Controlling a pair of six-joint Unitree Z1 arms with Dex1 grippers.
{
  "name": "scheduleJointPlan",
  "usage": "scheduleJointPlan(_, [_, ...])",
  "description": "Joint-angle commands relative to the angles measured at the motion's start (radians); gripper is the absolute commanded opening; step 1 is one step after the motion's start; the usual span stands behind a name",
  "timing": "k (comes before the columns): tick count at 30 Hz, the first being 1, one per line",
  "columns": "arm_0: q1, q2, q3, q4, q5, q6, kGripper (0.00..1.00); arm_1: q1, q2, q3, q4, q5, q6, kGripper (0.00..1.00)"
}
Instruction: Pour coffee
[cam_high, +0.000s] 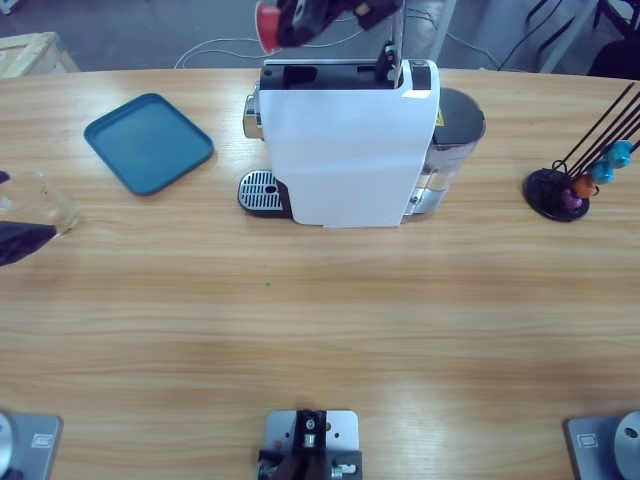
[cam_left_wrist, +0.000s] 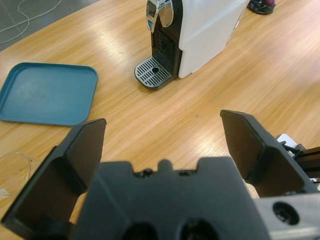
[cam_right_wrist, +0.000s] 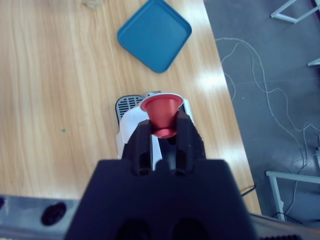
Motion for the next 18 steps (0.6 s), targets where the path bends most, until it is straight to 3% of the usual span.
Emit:
scheduleJointPlan(1, [-0.006,-0.002,0.011,-0.005,-0.005,0.015,0.991,-0.032,0.088,0.011,-0.001,0.012,-0.005,0.000])
scheduleJointPlan(18, [-0.006,-0.002,0.012,-0.005,-0.005,0.015,0.991,-0.060,0.146,0.004,-0.006,0.042,-0.001,0.000])
